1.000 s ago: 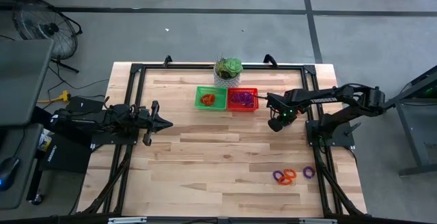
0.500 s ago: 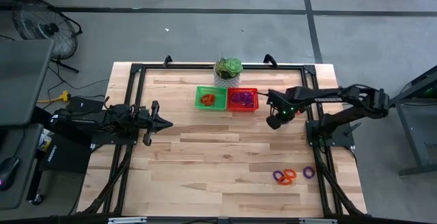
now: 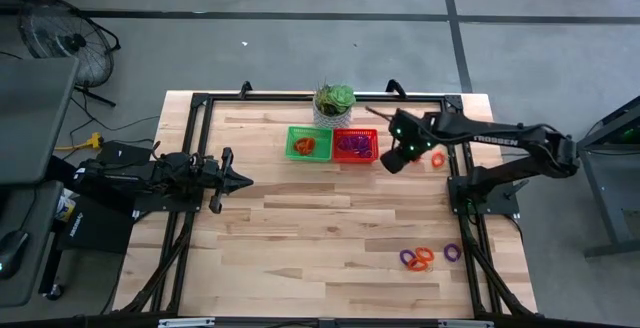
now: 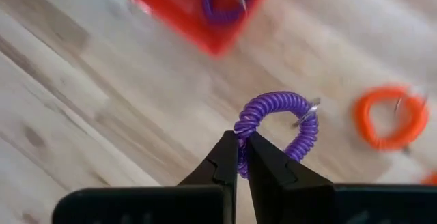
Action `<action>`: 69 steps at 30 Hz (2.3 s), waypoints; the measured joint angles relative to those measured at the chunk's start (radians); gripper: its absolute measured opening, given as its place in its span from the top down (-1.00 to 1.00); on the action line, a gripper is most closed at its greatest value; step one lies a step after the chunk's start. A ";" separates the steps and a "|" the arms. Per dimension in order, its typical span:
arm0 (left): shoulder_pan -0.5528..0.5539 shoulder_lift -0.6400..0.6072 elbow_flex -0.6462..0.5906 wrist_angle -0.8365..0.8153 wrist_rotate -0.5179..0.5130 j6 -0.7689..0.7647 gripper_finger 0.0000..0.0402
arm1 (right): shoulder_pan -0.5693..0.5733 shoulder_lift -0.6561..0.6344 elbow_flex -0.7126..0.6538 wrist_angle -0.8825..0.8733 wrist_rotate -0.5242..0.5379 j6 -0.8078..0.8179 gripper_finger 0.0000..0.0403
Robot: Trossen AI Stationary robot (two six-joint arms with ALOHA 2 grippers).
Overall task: Sort spring keychains
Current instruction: Put the purple spring keychain into the orange bin, then put the orange spring keychain into the green bin
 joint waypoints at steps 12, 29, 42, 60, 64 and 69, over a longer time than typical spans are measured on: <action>0.000 0.000 0.000 0.000 0.000 0.000 1.00 | -0.029 0.180 0.282 0.007 0.039 -0.161 0.94; 0.000 0.000 0.000 0.000 0.000 0.000 1.00 | -0.043 0.495 0.451 0.010 -0.115 -0.363 0.93; 0.000 0.000 0.000 0.000 0.000 0.000 1.00 | -0.042 0.515 0.451 0.014 -0.028 -0.367 0.64; 0.000 0.000 0.000 0.000 0.000 0.000 1.00 | -0.055 0.425 0.441 -0.169 0.201 -0.230 0.62; 0.000 0.000 0.000 0.000 0.000 0.000 1.00 | -0.072 0.375 0.360 -0.170 0.207 -0.163 0.62; 0.000 0.000 0.000 0.000 0.000 0.000 1.00 | -0.090 0.286 0.208 -0.134 0.188 -0.064 0.54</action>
